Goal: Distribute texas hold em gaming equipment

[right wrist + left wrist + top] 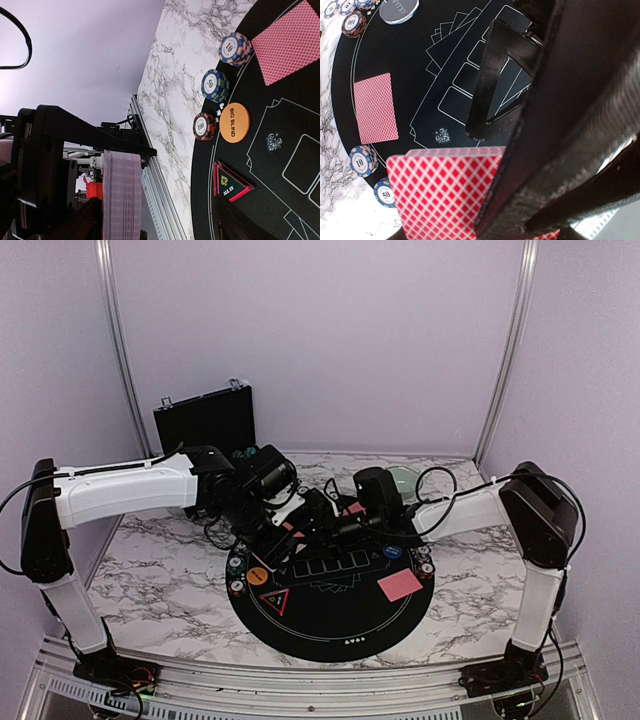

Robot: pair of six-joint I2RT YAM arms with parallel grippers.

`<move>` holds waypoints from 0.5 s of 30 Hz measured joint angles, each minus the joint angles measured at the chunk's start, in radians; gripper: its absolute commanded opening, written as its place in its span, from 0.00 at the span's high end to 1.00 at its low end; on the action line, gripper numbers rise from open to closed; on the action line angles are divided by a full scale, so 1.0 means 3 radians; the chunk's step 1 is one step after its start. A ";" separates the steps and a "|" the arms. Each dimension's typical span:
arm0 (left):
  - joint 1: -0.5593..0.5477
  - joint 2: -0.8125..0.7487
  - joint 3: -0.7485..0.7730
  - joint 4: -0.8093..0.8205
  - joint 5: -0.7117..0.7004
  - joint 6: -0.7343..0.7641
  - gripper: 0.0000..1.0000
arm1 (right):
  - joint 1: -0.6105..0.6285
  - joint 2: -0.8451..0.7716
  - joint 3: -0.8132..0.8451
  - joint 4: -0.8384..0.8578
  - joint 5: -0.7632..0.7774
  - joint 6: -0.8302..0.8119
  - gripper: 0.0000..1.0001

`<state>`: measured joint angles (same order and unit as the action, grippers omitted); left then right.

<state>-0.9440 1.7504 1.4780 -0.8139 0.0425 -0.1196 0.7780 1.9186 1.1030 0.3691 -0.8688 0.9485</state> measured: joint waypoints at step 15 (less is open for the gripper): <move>-0.0003 0.0000 0.0000 -0.0004 -0.0032 0.0001 0.50 | -0.0043 -0.0013 0.0022 -0.0086 0.0022 -0.0062 0.29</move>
<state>-0.9447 1.7504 1.4780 -0.8150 0.0330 -0.1192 0.7650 1.9148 1.1095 0.3431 -0.8623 0.9298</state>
